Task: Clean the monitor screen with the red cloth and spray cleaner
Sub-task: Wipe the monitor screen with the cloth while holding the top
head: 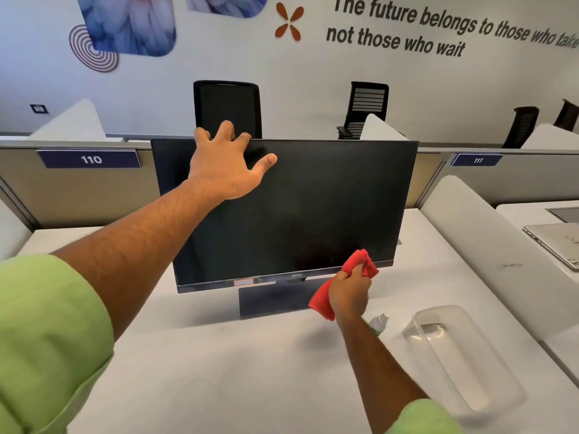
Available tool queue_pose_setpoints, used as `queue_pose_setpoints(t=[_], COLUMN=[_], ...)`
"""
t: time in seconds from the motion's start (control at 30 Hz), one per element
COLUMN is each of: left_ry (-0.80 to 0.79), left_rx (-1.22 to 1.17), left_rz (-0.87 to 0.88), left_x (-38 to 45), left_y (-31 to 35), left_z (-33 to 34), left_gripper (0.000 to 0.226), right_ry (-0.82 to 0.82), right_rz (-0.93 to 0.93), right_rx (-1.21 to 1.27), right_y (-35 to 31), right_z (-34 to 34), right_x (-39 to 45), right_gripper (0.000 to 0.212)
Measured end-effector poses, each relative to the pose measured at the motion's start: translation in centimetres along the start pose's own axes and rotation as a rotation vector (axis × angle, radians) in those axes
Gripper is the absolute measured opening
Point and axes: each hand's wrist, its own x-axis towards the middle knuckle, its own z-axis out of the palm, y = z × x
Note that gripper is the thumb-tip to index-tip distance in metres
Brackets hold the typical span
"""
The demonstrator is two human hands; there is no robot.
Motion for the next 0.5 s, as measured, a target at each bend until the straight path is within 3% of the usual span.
queue_pose_setpoints(t=[0.33, 0.5], left_ry=[0.001, -0.009], left_rx=[-0.037, -0.095], left_rz=[0.013, 0.009], left_x=[-0.3, -0.4], left_y=[-0.3, -0.9], left_z=[-0.1, 0.3], left_gripper=[0.087, 0.083], right_ry=[-0.12, -0.137], right_rz=[-0.281, -0.223], right_rx=[-0.146, -0.136], right_y=[-1.7, -2.4], right_z=[4.8, 5.4], right_x=[-8.8, -9.1], right_gripper=[0.062, 0.066])
